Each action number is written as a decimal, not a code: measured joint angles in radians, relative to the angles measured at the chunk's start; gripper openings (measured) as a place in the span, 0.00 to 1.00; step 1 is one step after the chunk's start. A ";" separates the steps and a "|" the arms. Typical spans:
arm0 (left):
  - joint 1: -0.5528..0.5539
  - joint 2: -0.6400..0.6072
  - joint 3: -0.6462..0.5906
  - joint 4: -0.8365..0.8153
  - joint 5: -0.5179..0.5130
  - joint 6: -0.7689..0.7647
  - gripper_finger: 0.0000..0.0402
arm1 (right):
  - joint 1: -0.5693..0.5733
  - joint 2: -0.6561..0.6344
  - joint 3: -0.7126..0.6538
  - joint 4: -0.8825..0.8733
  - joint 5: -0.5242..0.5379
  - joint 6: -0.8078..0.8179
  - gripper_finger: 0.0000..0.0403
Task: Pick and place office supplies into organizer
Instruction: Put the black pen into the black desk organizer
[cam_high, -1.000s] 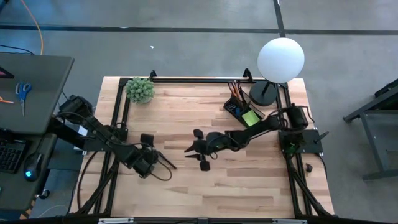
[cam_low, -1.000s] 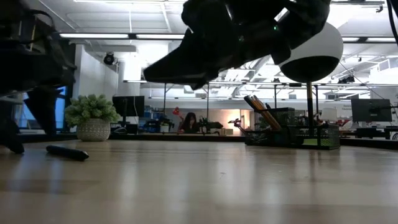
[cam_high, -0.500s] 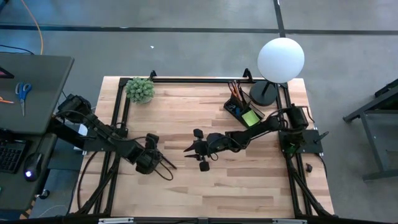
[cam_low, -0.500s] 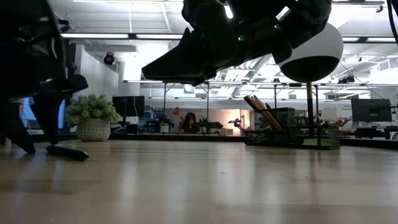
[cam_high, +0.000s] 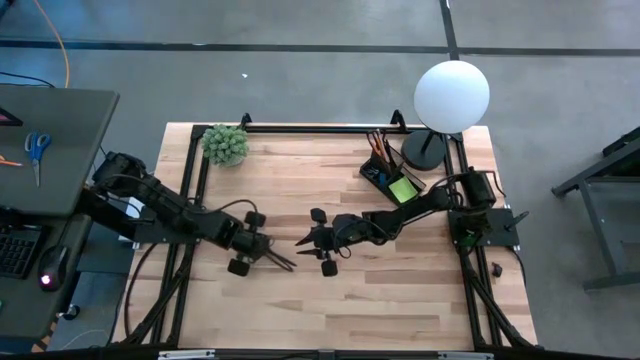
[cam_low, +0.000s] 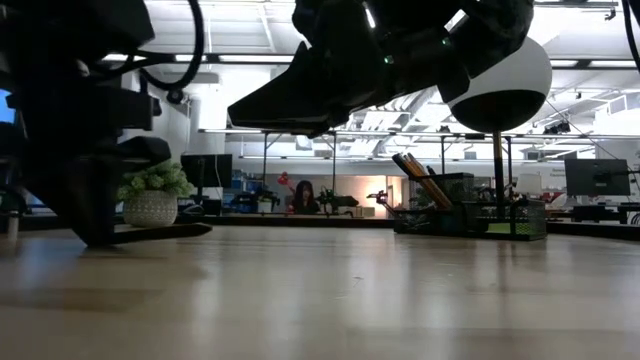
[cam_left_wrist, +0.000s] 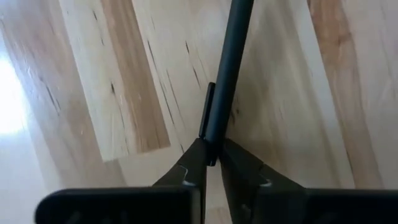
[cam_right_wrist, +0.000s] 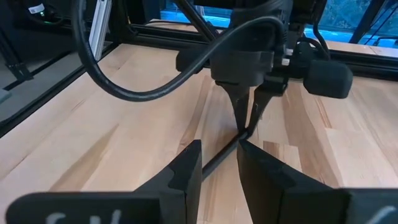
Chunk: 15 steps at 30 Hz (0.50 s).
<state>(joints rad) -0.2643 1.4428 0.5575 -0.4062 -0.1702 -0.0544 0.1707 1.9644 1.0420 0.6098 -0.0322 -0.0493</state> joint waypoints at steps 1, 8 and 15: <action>0.001 0.001 0.000 0.009 0.002 -0.004 0.06 | 0.000 0.000 0.000 0.000 0.000 0.005 0.23; -0.003 0.008 0.035 -0.004 -0.043 -0.048 0.09 | 0.002 0.000 0.000 -0.006 -0.031 0.044 0.23; -0.003 0.007 0.132 -0.008 -0.059 -0.104 0.01 | 0.012 0.062 0.039 -0.004 -0.024 0.016 0.27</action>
<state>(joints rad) -0.2668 1.4502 0.6890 -0.4140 -0.2293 -0.1580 0.1825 2.0268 1.0810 0.6053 -0.0564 -0.0337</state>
